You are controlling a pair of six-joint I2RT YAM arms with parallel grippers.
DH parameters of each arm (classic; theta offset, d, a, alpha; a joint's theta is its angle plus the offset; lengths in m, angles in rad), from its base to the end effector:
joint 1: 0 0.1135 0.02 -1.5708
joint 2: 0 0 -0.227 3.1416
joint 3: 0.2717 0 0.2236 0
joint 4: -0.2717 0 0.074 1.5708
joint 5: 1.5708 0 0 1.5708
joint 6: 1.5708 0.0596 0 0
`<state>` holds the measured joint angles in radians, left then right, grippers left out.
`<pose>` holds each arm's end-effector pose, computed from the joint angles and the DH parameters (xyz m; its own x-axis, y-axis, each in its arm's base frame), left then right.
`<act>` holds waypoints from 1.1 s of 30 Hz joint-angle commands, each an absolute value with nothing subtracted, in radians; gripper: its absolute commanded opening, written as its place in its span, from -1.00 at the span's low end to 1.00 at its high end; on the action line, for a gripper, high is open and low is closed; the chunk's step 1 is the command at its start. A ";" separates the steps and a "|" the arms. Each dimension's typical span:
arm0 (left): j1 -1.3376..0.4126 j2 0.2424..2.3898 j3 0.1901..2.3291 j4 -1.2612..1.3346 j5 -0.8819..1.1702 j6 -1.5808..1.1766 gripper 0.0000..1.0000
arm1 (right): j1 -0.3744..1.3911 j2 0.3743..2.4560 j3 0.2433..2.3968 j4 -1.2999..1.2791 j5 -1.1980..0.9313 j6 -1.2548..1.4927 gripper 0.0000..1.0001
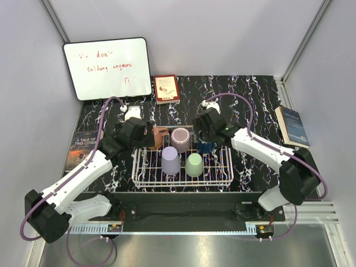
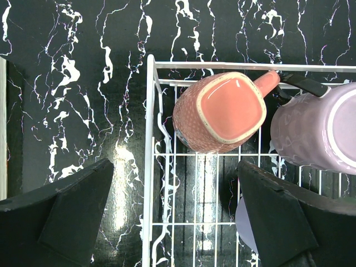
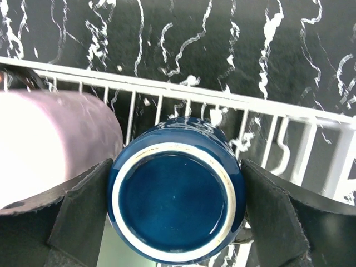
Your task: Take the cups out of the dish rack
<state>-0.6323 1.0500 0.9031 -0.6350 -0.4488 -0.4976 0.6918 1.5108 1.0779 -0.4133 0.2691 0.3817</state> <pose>0.1924 -0.1089 0.2483 -0.6351 -0.0678 -0.7695 -0.0216 0.9973 -0.0700 0.2521 0.1882 0.2058 -0.7136 -0.1249 -0.6893 -0.2300 0.9712 0.0622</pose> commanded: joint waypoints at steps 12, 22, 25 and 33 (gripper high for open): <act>-0.635 1.031 1.005 -0.629 -0.476 -0.531 0.98 | 0.701 1.266 1.213 -0.439 0.193 0.422 -1.00; -0.634 0.879 0.957 -0.433 -0.361 -0.644 0.76 | 0.678 1.109 1.037 -0.025 -0.006 0.606 -1.00; -0.634 0.780 0.870 -0.292 -0.347 -0.692 0.59 | 0.651 1.111 1.006 0.090 -0.118 0.687 -1.00; -0.629 0.724 0.793 -0.140 -0.204 -0.684 0.98 | 0.513 1.143 0.803 0.532 -0.372 1.006 -1.00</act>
